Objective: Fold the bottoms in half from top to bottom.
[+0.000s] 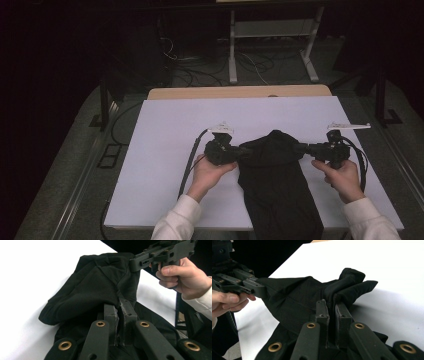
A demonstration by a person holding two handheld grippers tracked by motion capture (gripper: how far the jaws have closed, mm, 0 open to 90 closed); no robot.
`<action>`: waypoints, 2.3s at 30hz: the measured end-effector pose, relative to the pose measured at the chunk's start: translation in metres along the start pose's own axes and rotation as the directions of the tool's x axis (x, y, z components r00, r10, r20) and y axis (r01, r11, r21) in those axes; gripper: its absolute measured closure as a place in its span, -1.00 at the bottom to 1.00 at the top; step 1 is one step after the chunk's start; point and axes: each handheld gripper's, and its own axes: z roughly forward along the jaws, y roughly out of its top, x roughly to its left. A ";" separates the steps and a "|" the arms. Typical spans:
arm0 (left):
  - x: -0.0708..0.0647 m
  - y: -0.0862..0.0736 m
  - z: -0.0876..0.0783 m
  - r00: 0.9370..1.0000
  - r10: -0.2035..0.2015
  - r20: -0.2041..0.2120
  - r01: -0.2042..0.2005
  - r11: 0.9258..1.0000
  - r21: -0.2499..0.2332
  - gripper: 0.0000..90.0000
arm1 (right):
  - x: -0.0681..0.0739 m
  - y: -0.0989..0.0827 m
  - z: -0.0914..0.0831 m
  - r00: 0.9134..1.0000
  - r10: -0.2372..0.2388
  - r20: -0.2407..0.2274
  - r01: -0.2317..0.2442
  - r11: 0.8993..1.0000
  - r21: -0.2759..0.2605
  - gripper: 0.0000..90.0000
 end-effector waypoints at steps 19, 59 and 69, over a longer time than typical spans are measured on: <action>-0.010 -0.037 0.004 0.999 -0.022 0.043 0.020 0.998 0.054 0.88 | 0.005 -0.025 -0.004 1.000 -0.004 0.013 0.003 0.997 0.072 0.82; -0.019 -0.069 0.022 0.982 -0.107 0.153 0.077 0.979 0.189 0.88 | 0.009 -0.053 -0.007 0.999 -0.022 0.046 0.009 0.960 0.280 0.83; -0.021 -0.073 0.028 0.981 -0.105 0.165 0.068 0.975 0.213 0.88 | 0.008 -0.059 -0.010 0.996 0.004 0.085 -0.033 0.942 0.334 0.75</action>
